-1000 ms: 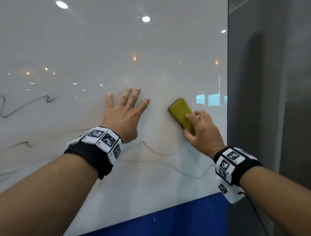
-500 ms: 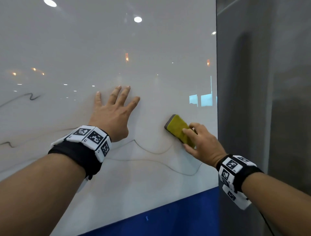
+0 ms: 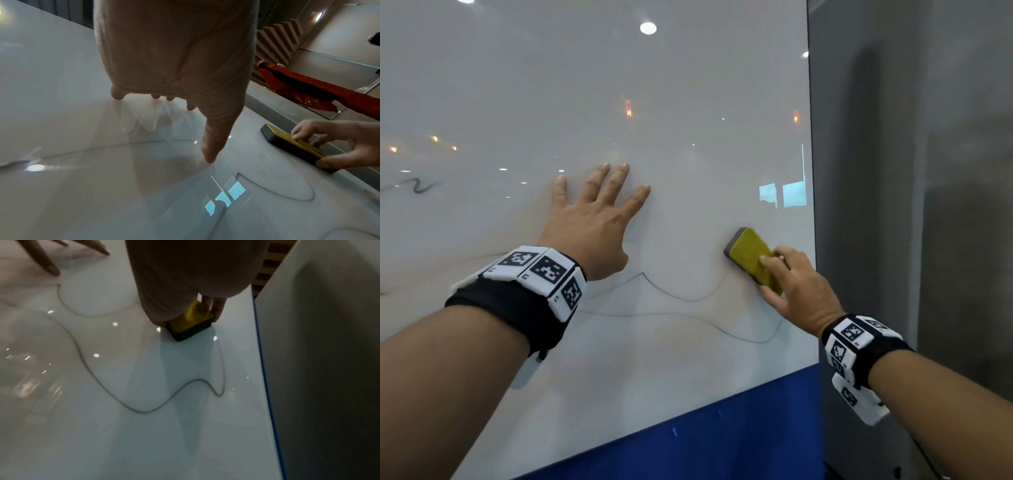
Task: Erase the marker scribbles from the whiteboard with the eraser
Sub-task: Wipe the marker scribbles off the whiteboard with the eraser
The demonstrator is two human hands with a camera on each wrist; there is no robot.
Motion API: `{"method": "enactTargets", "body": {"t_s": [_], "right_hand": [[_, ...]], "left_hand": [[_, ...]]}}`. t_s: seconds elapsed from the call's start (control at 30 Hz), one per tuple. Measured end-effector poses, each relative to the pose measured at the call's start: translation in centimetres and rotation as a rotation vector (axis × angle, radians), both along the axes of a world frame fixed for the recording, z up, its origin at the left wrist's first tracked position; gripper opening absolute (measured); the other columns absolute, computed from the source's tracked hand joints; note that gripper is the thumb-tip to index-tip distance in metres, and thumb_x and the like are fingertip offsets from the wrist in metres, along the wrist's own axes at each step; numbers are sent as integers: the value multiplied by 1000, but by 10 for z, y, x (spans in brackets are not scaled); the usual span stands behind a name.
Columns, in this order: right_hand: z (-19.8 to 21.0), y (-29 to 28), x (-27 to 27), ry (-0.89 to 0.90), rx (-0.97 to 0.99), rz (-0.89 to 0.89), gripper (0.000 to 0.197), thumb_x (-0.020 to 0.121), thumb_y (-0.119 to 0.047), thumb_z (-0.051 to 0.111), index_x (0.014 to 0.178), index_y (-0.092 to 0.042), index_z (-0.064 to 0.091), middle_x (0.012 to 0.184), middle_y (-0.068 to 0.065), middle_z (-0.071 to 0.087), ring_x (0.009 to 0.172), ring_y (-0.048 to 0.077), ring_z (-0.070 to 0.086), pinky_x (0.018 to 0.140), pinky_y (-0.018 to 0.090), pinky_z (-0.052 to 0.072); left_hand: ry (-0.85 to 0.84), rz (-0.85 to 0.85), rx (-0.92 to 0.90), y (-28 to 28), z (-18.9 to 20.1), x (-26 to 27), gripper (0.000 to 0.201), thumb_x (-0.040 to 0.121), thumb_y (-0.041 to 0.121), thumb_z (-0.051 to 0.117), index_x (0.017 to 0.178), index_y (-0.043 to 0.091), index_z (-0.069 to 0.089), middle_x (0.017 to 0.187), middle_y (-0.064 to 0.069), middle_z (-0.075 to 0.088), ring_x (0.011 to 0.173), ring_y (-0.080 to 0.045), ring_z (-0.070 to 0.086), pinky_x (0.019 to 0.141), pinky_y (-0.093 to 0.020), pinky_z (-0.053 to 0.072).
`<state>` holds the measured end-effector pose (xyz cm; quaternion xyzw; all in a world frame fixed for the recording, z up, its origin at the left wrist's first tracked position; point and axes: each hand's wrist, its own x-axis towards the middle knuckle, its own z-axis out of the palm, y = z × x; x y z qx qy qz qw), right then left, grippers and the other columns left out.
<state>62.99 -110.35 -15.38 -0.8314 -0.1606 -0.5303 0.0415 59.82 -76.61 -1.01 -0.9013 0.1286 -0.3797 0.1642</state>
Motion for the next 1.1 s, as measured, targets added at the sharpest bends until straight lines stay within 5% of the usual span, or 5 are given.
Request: {"method": "enactTargets", "body": {"t_s": [0.13, 0.53, 0.7, 0.9, 1.1], "right_hand": [[2, 2, 1, 41, 346, -71, 46, 84, -26, 78, 121, -13, 53, 116, 13, 50, 98, 32, 56, 67, 38, 53], [3, 33, -9, 64, 250, 11, 47, 81, -28, 80, 119, -18, 55, 116, 8, 52, 98, 29, 55, 65, 40, 55], [-19, 35, -10, 0, -134, 50, 54, 73, -22, 81, 119, -20, 53, 118, 15, 59, 94, 35, 60, 57, 39, 57], [-21, 32, -6, 19, 508, -36, 46, 83, -28, 79, 122, -18, 56, 116, 10, 52, 99, 30, 56, 71, 40, 55], [-63, 36, -9, -1, -82, 64, 55, 71, -23, 83, 118, -20, 54, 117, 15, 60, 91, 33, 60, 60, 37, 56]], "left_hand": [[-12, -11, -8, -1, -2, 1, 99, 83, 40, 61, 152, 40, -10, 161, 2, -22, 150, -22, -17, 117, -63, 6], [-3, -55, 98, -31, -29, -7, 92, 84, 33, 62, 154, 33, 3, 162, -6, -12, 151, -27, -8, 116, -64, 11], [-22, -55, 147, -37, -49, -2, 89, 86, 33, 61, 153, 35, 2, 162, -8, -15, 151, -28, -9, 115, -64, 13], [1, -46, 119, -37, -53, 2, 92, 87, 31, 59, 153, 35, -5, 161, -6, -20, 150, -26, -14, 117, -63, 9], [-4, -57, 94, -37, -59, 4, 92, 87, 32, 59, 154, 35, -4, 162, -5, -19, 150, -26, -14, 118, -62, 7]]}}
